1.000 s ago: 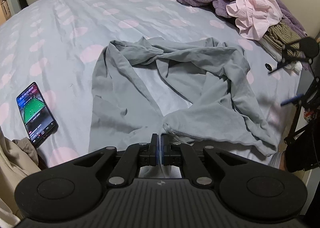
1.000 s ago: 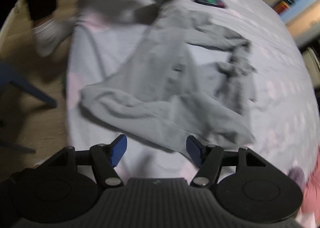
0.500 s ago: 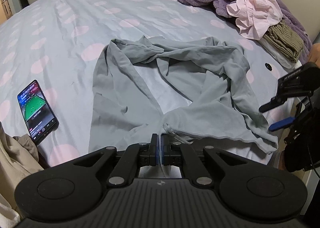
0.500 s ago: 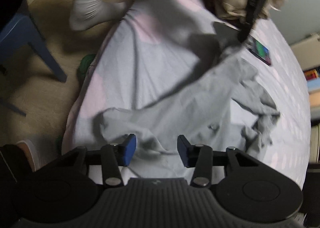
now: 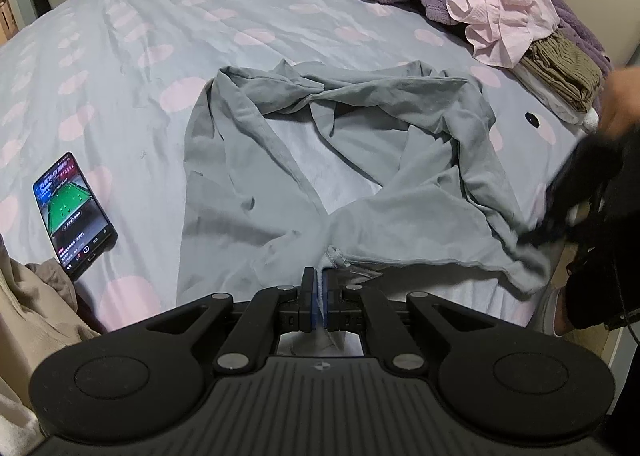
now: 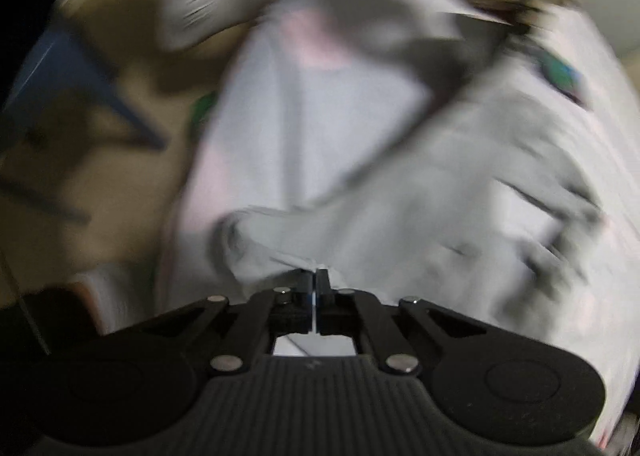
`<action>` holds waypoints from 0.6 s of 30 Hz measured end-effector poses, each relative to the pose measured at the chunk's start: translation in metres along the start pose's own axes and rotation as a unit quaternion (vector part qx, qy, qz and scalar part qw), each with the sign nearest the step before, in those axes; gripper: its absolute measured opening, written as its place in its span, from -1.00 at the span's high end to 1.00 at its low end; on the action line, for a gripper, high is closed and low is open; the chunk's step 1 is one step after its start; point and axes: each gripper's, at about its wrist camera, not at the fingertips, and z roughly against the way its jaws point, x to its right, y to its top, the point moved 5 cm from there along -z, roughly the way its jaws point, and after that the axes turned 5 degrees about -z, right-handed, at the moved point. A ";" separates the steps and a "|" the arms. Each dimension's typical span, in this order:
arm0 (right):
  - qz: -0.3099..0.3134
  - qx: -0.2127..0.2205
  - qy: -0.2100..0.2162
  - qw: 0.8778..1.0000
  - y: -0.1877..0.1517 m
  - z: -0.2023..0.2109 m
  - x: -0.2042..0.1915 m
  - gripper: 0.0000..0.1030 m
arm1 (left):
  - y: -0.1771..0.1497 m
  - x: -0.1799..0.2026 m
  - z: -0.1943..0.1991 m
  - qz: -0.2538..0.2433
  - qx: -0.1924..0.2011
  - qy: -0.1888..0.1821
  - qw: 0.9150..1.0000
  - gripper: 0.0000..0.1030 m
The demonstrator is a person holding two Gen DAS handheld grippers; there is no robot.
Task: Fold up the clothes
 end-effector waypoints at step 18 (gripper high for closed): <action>-0.316 0.035 -0.076 0.945 -0.069 0.038 0.068 0.97 | -0.037 0.025 -0.021 -0.138 -0.037 0.017 0.990 0.19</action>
